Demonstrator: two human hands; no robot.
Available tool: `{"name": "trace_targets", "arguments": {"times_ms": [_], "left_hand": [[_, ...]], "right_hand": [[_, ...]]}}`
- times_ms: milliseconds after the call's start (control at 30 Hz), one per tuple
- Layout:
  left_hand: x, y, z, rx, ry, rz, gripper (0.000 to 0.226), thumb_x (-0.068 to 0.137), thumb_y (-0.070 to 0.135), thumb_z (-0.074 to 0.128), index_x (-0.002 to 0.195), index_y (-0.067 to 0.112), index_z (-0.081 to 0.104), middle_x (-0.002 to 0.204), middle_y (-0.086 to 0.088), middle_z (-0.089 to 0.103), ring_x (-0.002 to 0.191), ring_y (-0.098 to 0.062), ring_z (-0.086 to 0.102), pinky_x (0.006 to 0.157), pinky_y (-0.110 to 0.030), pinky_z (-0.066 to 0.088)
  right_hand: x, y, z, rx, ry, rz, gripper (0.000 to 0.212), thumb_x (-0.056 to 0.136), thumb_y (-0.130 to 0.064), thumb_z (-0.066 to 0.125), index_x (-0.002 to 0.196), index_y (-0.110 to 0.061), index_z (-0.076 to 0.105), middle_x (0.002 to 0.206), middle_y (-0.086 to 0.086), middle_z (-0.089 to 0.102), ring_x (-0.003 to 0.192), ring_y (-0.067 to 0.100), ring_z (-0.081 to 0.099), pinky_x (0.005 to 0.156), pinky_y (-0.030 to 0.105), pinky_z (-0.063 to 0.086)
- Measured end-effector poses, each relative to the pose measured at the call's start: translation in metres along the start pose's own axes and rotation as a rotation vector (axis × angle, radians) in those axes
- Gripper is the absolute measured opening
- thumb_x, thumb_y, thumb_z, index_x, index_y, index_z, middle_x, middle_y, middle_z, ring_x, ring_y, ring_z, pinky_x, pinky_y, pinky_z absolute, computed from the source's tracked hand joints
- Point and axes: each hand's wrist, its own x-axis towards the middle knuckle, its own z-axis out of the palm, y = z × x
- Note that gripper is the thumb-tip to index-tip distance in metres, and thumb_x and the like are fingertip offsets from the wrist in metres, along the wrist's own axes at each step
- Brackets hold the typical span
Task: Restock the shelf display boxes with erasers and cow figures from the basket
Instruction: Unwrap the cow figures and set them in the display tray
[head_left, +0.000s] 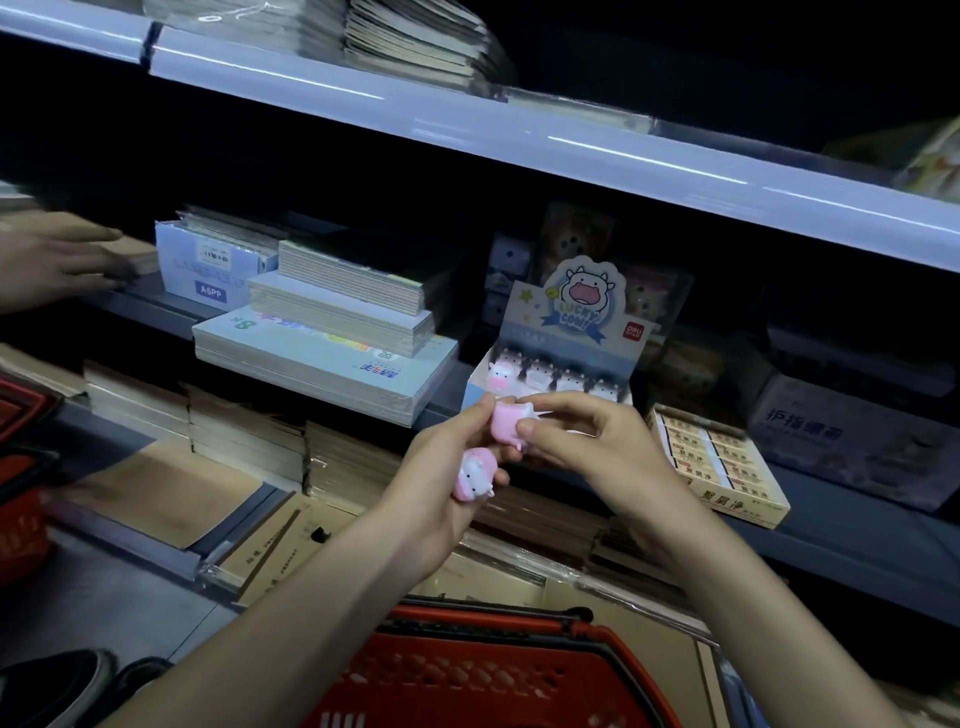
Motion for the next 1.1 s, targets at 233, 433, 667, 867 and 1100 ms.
{"name": "trace_targets", "arguments": {"times_ms": [233, 433, 667, 867, 1100], "left_hand": [[0.003, -0.008, 0.003, 0.099, 0.011, 0.050, 0.029, 0.095, 0.034, 0.067, 0.104, 0.008, 0.077, 0.100, -0.012, 0.078, 0.064, -0.015, 0.062, 0.044, -0.020, 0.043], [0.009, -0.011, -0.003, 0.231, 0.036, 0.054, 0.036, 0.089, 0.044, 0.072, 0.102, 0.011, 0.081, 0.094, -0.011, 0.074, 0.073, -0.020, 0.055, 0.054, -0.027, 0.037], [0.013, -0.014, -0.004, 0.203, 0.007, 0.060, 0.034, 0.093, 0.045, 0.070, 0.102, 0.014, 0.081, 0.092, -0.011, 0.069, 0.061, -0.017, 0.049, 0.057, -0.030, 0.032], [0.007, -0.012, 0.004, 0.460, 0.019, 0.245, 0.033, 0.101, 0.041, 0.060, 0.090, 0.016, 0.079, 0.067, -0.001, 0.067, 0.053, -0.014, 0.052, 0.052, -0.028, 0.043], [0.022, -0.012, -0.010, 1.314, 0.128, 0.548, 0.045, 0.100, 0.035, 0.057, 0.144, 0.041, 0.052, 0.082, 0.008, 0.066, 0.083, -0.013, 0.064, 0.081, -0.040, 0.055]], "right_hand": [[0.001, 0.007, -0.006, -0.029, 0.043, -0.177, 0.030, 0.083, -0.004, 0.082, 0.103, -0.021, 0.068, 0.106, -0.007, 0.072, 0.097, 0.013, 0.075, 0.082, 0.023, 0.059], [-0.003, 0.011, -0.005, -0.148, 0.025, -0.263, 0.038, 0.083, 0.007, 0.074, 0.105, -0.024, 0.069, 0.105, -0.013, 0.072, 0.104, 0.005, 0.070, 0.087, 0.022, 0.058], [-0.003, 0.010, -0.012, 0.048, 0.040, -0.057, 0.027, 0.091, -0.016, 0.076, 0.118, -0.022, 0.073, 0.108, -0.002, 0.077, 0.098, 0.011, 0.074, 0.092, 0.028, 0.058], [-0.006, 0.004, -0.015, 0.014, 0.037, -0.052, 0.027, 0.085, -0.009, 0.081, 0.110, -0.015, 0.073, 0.095, 0.000, 0.080, 0.089, 0.018, 0.077, 0.091, 0.035, 0.059], [0.038, 0.008, -0.024, -0.512, 0.283, -0.187, 0.033, 0.077, -0.030, 0.085, 0.107, -0.028, 0.070, 0.097, -0.011, 0.073, 0.082, 0.006, 0.072, 0.075, 0.030, 0.059]]}}
